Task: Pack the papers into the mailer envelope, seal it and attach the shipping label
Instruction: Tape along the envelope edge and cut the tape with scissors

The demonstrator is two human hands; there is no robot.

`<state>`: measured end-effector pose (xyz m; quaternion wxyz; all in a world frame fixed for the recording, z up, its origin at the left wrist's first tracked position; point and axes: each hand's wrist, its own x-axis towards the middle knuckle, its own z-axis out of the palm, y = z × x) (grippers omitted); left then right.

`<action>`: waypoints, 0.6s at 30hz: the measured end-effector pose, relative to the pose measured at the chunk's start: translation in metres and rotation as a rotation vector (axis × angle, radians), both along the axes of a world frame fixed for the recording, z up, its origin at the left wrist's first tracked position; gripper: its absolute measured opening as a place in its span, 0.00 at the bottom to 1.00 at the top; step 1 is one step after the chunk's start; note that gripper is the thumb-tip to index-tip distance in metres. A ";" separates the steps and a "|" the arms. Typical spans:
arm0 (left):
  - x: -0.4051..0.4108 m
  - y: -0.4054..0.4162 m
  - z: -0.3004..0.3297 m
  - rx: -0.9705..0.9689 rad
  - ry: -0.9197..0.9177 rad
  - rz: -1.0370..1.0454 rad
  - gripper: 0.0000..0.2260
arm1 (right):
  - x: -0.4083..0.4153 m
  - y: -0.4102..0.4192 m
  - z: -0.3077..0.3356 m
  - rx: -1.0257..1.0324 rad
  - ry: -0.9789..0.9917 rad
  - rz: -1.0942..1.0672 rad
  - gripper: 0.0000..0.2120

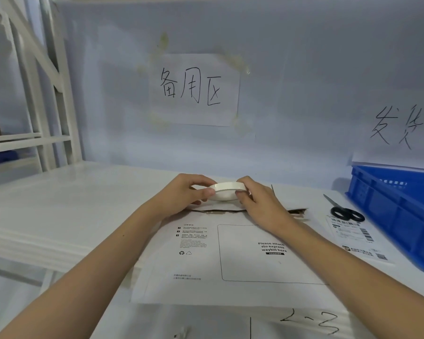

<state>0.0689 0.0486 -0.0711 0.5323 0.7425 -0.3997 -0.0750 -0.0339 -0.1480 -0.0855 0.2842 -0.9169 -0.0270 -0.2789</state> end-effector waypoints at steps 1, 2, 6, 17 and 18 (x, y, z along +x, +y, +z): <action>-0.001 0.000 0.000 -0.001 0.002 -0.008 0.04 | 0.001 -0.001 0.000 0.019 -0.010 -0.005 0.03; -0.002 0.000 0.001 -0.016 0.003 -0.014 0.04 | 0.002 -0.001 0.000 0.037 -0.015 -0.012 0.03; -0.001 0.002 0.002 -0.129 0.021 -0.024 0.04 | 0.003 0.000 0.001 0.148 -0.008 -0.043 0.05; -0.011 -0.005 -0.003 -0.023 0.061 -0.016 0.08 | -0.004 0.007 0.005 -0.400 -0.185 -0.179 0.08; -0.012 -0.006 -0.004 -0.017 0.047 -0.005 0.10 | -0.004 0.009 0.005 -0.442 -0.193 -0.169 0.08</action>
